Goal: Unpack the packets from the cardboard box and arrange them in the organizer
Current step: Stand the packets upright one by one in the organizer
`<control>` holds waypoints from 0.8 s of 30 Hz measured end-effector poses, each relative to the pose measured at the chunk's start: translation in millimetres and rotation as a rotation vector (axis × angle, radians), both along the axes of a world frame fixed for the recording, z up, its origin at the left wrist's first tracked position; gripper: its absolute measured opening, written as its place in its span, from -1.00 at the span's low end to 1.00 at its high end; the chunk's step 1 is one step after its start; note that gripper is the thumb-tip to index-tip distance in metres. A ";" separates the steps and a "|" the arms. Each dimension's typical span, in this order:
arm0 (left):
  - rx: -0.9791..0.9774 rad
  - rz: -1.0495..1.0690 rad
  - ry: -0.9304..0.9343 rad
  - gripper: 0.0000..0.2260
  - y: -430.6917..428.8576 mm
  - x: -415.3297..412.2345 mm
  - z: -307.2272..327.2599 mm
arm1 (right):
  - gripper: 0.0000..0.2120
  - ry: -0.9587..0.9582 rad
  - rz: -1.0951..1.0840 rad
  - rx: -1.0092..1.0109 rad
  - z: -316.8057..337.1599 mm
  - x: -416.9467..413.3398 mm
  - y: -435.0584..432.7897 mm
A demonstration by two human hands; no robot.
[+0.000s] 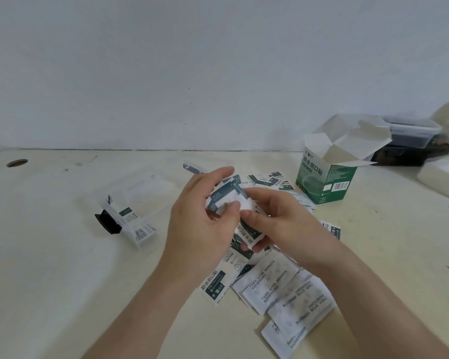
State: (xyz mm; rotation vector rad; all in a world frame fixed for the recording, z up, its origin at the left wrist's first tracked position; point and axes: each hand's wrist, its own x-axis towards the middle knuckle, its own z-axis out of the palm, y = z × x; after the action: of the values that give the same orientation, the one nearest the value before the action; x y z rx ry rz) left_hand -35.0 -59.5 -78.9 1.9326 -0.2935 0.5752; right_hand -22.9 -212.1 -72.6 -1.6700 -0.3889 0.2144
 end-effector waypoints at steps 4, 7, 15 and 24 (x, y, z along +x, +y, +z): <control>-0.336 -0.473 0.277 -0.37 17.5 5.4 7.1 | -0.79 0.274 0.203 0.358 7.7 1.4 -10.3; -0.498 -0.655 0.296 -0.42 20.7 3.7 9.6 | -0.80 0.380 0.337 0.406 6.5 -2.2 -3.8; -0.427 -0.407 0.263 -0.78 16.8 3.4 10.2 | -0.69 0.409 0.328 0.315 -2.6 -4.2 9.1; -0.380 -0.346 0.265 -0.82 10.1 2.0 8.7 | -0.70 0.456 0.365 0.314 -2.6 -4.1 6.2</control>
State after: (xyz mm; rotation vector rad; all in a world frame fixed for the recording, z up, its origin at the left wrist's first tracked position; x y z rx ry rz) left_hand -33.0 -49.4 -70.2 1.5222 -0.3144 0.1290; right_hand -27.0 -205.9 -75.3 -1.1879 -0.3556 0.7510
